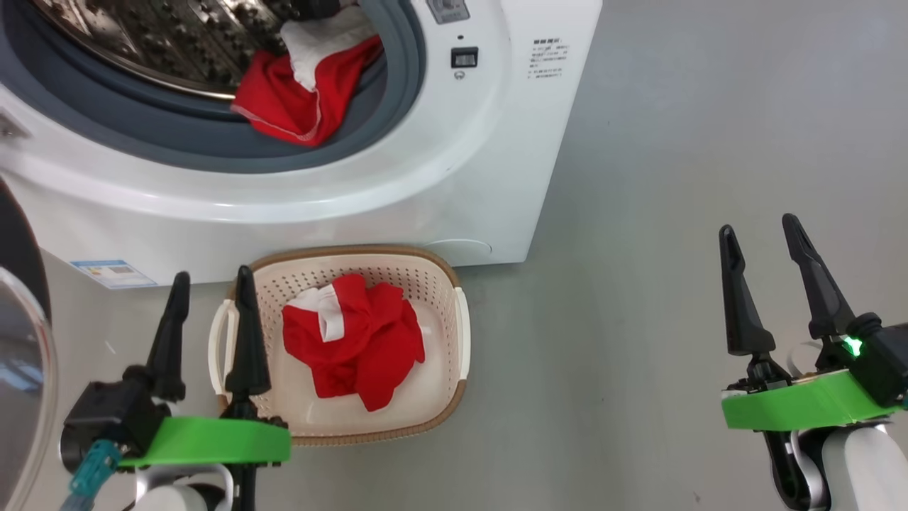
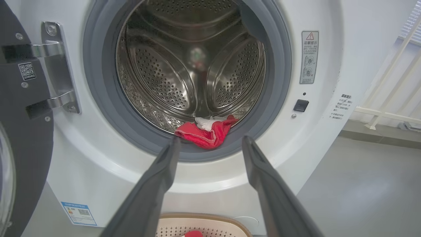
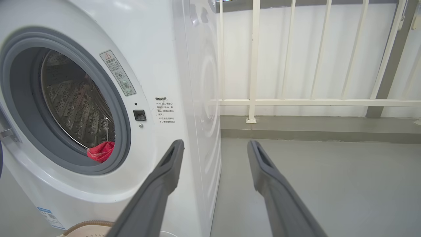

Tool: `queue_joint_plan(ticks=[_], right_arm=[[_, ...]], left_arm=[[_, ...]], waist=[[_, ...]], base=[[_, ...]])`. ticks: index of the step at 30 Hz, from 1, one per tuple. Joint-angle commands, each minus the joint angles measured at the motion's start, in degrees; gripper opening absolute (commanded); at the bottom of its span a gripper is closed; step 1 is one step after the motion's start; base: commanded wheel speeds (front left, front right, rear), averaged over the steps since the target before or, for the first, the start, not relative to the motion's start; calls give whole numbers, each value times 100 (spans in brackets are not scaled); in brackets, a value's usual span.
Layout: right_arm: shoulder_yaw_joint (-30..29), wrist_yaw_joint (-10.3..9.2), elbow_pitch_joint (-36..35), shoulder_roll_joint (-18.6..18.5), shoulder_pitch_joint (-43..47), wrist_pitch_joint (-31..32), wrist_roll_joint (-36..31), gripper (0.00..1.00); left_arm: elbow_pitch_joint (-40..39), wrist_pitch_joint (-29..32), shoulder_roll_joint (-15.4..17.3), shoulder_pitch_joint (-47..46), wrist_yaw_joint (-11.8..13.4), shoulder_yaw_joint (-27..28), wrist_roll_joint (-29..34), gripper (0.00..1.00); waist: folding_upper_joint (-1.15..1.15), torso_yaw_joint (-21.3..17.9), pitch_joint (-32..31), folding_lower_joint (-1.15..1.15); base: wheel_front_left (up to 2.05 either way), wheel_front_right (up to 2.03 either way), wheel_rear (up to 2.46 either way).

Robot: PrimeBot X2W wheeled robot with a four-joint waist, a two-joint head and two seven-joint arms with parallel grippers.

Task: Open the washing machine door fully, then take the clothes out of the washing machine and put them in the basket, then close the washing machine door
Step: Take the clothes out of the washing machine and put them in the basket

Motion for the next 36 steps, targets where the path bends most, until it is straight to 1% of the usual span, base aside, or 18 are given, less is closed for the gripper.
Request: queue_joint_plan(ticks=[1, 6, 15, 16, 17, 22, 31, 36], right_arm=[[55, 36, -164, -9, 94, -37, -59, 100], [25, 36, -158, -9, 213, -37, -45, 100], [-53, 36, -146, -9, 449, -37, 3, 100], [-64, 36, -145, -9, 486, -37, 19, 100], [-81, 36, -136, -9, 571, -37, 68, 100], [-87, 36, -110, -9, 781, -37, 118, 100], [-132, 36, -180, -9, 1113, -37, 66, 100], [-102, 36, -203, -9, 1193, -37, 56, 100]], left_arm=[[-213, -1, 152, 96, 81, 229, 29, 100], [-337, 14, 210, 329, 134, 239, 47, 100], [-269, 30, 380, 711, 23, 229, -1, 100], [-247, 29, 393, 754, -4, 232, -26, 100], [-159, 22, 398, 828, -95, 243, -120, 100], [149, -8, 441, 983, -199, 256, -123, 100], [278, -23, 467, 1255, -43, 200, 64, 100], [253, -29, 466, 1312, -15, 180, 104, 100]], waist=[[0, 46, -98, 0], [0, 43, -264, 0], [0, -12, -621, 0], [0, -19, -669, 0], [0, -31, -771, 0], [0, -97, -1026, 0], [0, -162, -1278, 0], [0, -157, -1334, 0]], base=[[0, 0, 0], [0, 0, 0], [0, 0, 0], [0, 0, 0], [0, 0, 0], [0, 0, 0], [0, 0, 0], [0, 0, 0]])
